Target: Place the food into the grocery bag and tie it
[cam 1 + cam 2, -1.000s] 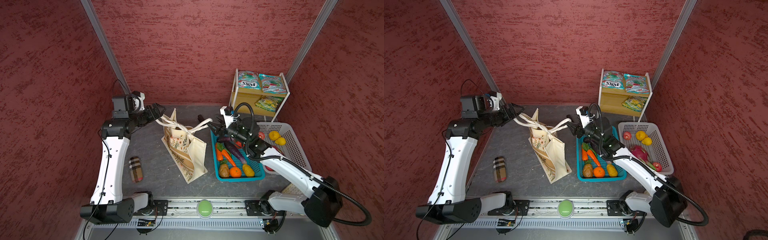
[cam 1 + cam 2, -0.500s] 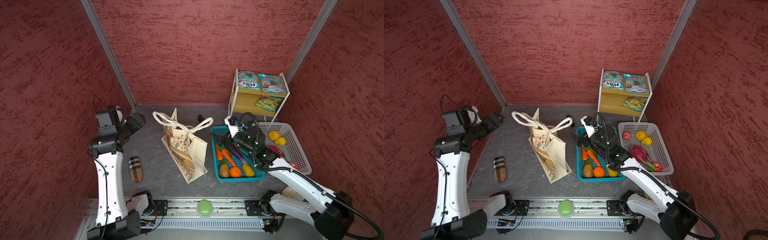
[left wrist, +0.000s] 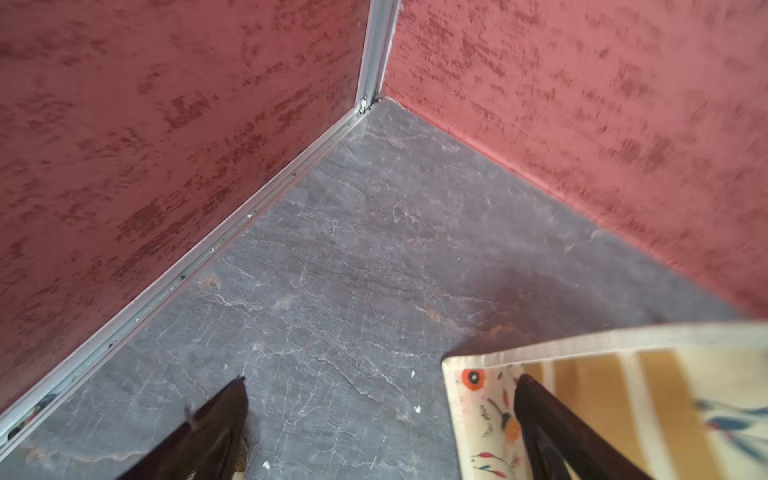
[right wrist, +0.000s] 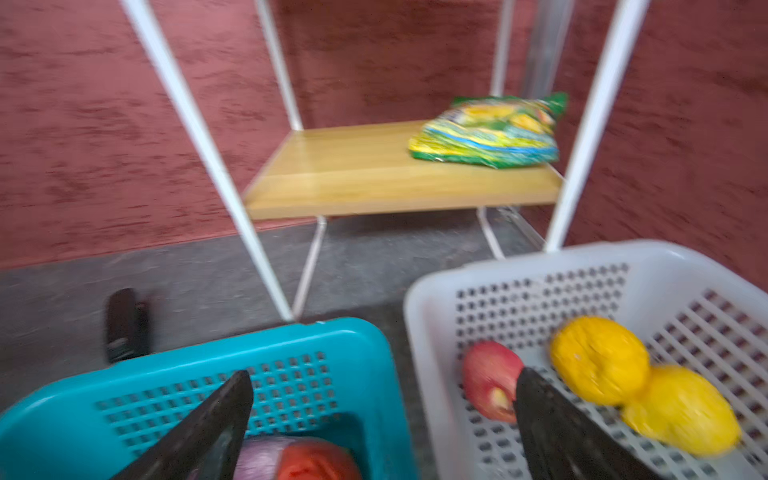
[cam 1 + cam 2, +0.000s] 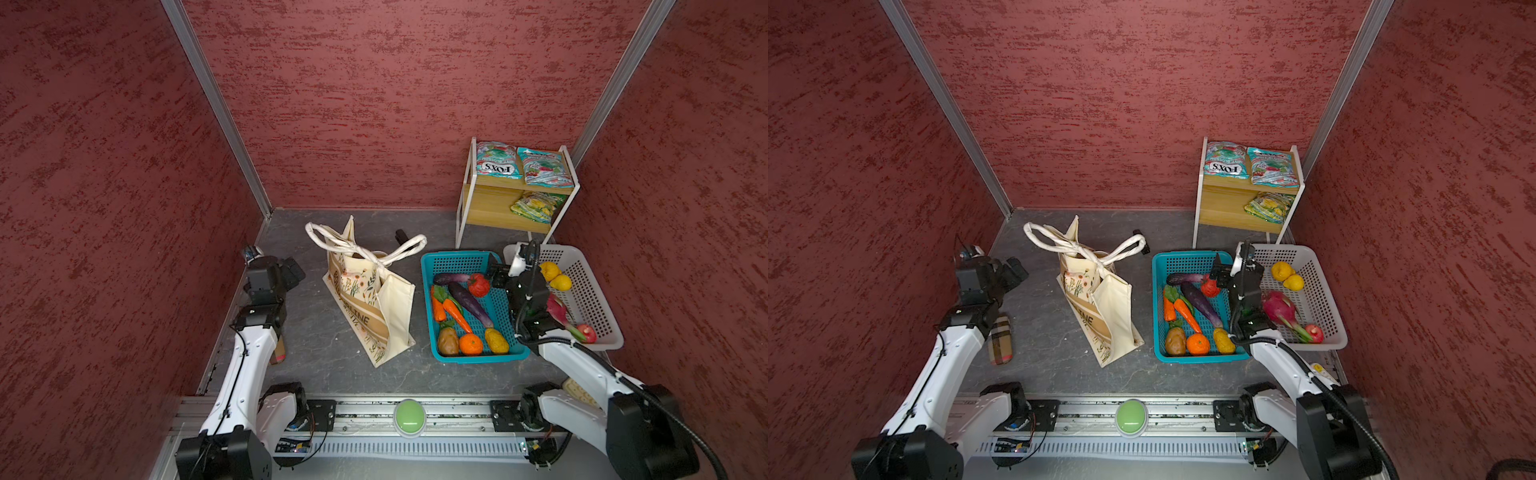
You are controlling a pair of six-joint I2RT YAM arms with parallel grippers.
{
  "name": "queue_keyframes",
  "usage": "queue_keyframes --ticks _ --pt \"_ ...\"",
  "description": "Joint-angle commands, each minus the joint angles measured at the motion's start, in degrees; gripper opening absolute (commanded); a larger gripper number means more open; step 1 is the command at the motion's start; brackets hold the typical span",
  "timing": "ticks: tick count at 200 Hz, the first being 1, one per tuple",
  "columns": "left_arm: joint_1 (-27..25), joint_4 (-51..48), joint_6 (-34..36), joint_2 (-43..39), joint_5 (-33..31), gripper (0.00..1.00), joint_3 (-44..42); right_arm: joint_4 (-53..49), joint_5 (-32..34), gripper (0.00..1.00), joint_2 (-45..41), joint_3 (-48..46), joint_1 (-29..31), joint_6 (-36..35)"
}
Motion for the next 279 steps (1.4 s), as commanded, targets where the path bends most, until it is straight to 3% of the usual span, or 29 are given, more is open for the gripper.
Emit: queue_keyframes --ticks 1,35,76,124,158,170,226,279 --pt "-3.45 16.02 3.99 3.14 -11.19 1.00 -3.06 15.27 7.87 0.98 3.47 -3.13 -2.68 2.13" --pt "-4.56 28.16 3.30 7.56 -10.34 0.99 -10.02 17.19 8.80 0.98 5.95 -2.71 -4.77 0.04" --pt "-4.53 35.11 5.32 9.62 -9.27 0.99 -13.27 16.90 8.33 0.98 6.04 -5.16 -6.29 -0.06" --pt "-2.62 45.33 8.65 13.86 -2.73 0.99 -14.90 27.60 3.75 0.99 9.93 -9.46 -8.50 -0.38" --pt "-1.52 52.88 11.66 16.18 1.26 0.99 -16.83 36.88 0.10 0.99 18.33 -8.66 -10.10 -1.34" --pt "-0.80 52.04 11.41 16.46 2.92 0.99 -16.34 30.03 -2.18 0.99 17.77 -6.03 -10.38 -1.05" --pt "-0.48 63.77 12.03 26.08 5.44 0.99 -18.49 25.32 -6.03 0.99 21.31 -1.46 -10.93 -2.33" --pt "-1.97 55.27 14.99 29.21 8.50 1.00 -12.26 24.71 -7.36 0.99 21.50 -1.02 -11.17 -2.23"
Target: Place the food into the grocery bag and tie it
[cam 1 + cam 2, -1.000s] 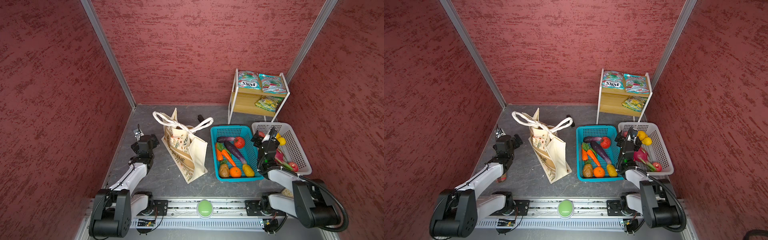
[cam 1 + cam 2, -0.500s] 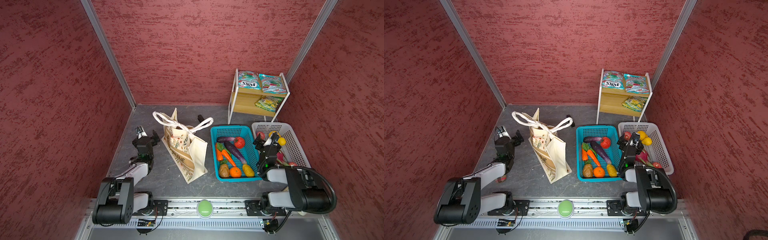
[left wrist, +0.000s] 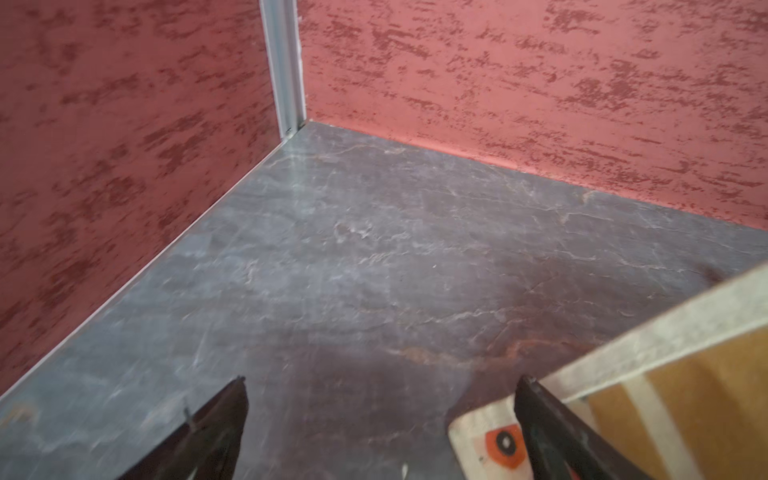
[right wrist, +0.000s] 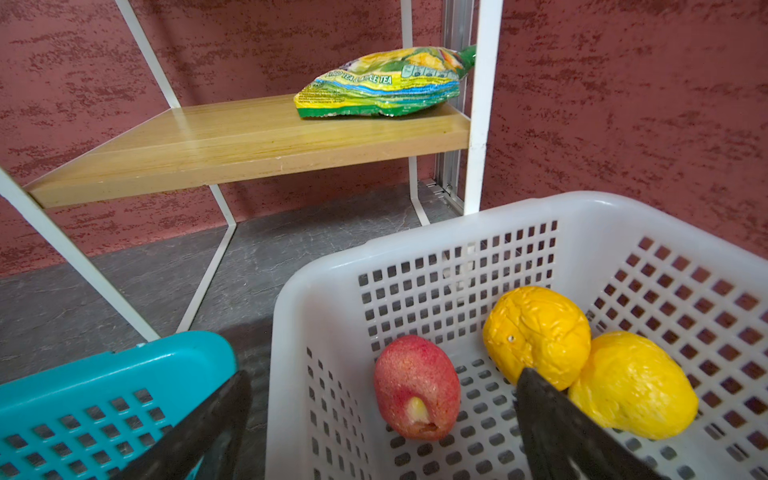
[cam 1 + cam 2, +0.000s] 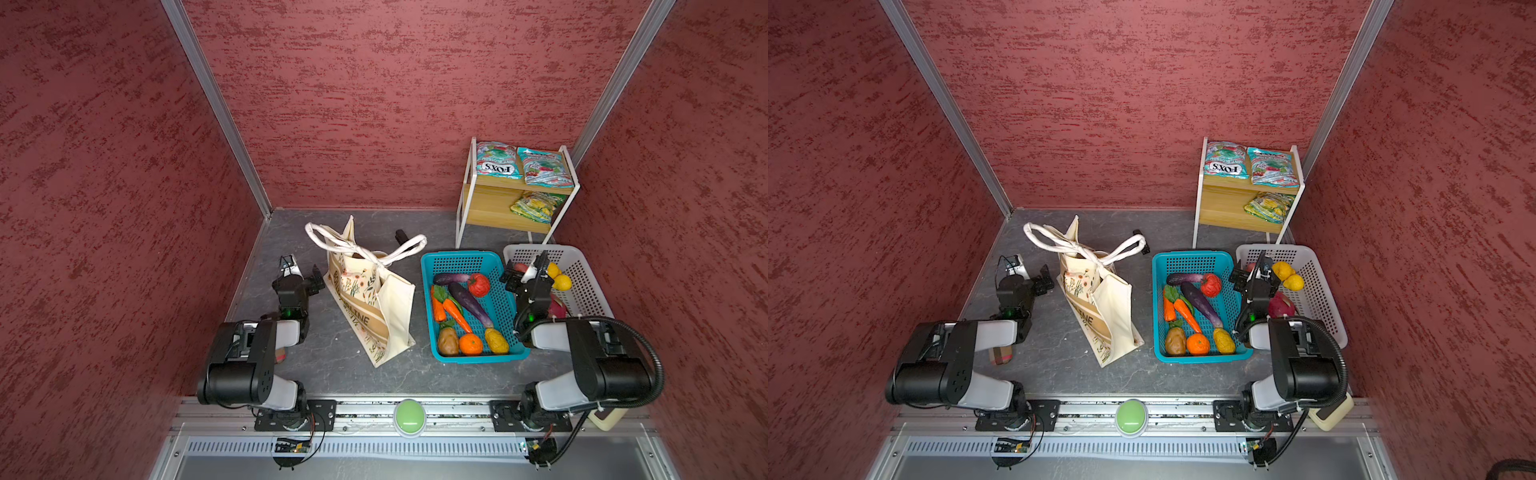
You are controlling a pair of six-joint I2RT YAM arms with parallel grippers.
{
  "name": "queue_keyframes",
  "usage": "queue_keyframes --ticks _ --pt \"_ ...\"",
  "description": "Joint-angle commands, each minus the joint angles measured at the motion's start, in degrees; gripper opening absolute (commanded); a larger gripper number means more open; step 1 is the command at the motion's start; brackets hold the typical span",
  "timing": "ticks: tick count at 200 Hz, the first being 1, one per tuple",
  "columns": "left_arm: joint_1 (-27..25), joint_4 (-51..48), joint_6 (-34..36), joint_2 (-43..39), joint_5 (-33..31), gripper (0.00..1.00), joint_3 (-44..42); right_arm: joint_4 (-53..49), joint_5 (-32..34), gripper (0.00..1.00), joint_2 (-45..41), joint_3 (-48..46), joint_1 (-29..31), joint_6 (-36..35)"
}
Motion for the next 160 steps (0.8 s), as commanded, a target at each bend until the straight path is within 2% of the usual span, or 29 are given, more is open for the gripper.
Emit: queue_keyframes --ticks 1,9,23,33,41,49,58,67,75,160 --pt "-0.38 -0.23 2.18 0.60 2.53 1.00 1.94 -0.43 -2.28 0.99 0.53 1.16 -0.59 -1.01" --pt "-0.44 1.16 3.20 0.88 5.09 1.00 1.21 0.56 -5.48 0.99 0.80 0.72 -1.12 -1.60" --pt "-0.73 10.40 5.06 4.09 7.54 1.00 -1.82 8.05 -11.38 0.99 3.45 -1.87 -2.01 -2.85" --pt "-1.03 6.44 4.71 2.83 7.04 0.99 -1.12 6.25 -11.25 0.99 2.71 -1.97 -2.04 -2.63" --pt "-0.73 9.97 5.01 4.02 7.50 0.99 -1.57 7.13 -11.17 0.99 3.04 -2.03 -2.04 -2.76" --pt "-0.66 6.53 4.55 2.83 7.72 0.99 -1.04 7.43 -11.09 0.99 3.12 -2.17 -2.03 -2.88" --pt "-0.62 9.38 4.93 3.82 7.66 0.99 -1.53 7.28 -11.16 0.99 2.99 -2.16 -2.08 -2.84" --pt "-0.64 6.75 4.57 2.97 7.82 1.00 -1.11 7.69 -11.15 0.99 3.07 -2.35 -1.98 -2.95" --pt "-0.64 9.13 4.84 3.76 7.71 0.99 -1.46 7.45 -11.16 0.99 2.85 -2.35 -2.02 -2.96" --pt "-0.64 8.06 4.64 3.31 7.66 0.99 -1.32 7.30 -11.44 0.99 3.03 -2.18 -1.91 -3.16"
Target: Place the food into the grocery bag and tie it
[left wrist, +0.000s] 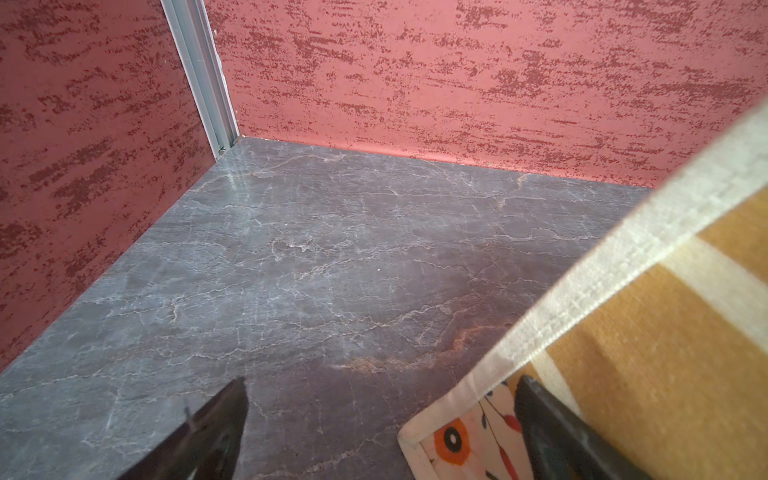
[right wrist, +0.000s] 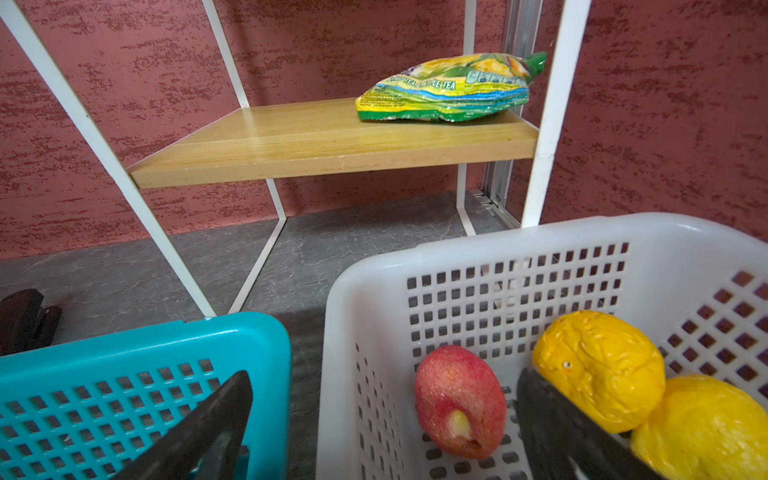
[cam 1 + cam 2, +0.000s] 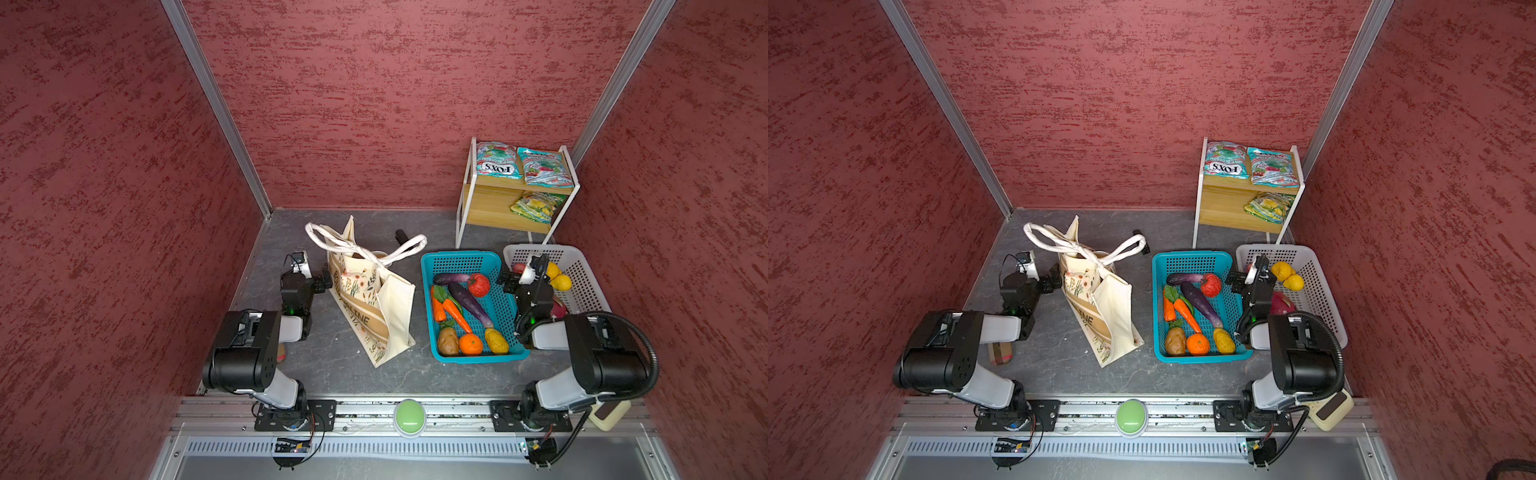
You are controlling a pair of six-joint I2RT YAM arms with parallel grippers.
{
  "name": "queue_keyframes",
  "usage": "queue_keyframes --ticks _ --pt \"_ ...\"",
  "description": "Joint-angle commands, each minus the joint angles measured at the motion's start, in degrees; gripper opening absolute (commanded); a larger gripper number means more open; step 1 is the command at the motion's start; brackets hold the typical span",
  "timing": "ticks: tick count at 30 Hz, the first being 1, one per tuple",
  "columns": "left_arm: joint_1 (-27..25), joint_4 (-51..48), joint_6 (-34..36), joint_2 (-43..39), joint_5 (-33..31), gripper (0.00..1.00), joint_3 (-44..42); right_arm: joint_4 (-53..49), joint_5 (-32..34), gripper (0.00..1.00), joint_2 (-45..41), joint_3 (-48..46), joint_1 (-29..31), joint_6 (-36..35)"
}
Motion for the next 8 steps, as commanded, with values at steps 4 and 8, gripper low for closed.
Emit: queue_keyframes --ticks 4,8 --pt "-0.94 2.68 1.41 -0.02 -1.10 0.99 -0.77 0.84 -1.30 0.99 0.65 -0.78 -0.03 -0.87" --pt "-0.31 1.56 1.03 -0.14 0.50 0.99 -0.20 0.90 -1.32 0.99 0.65 -0.78 -0.08 -1.12"
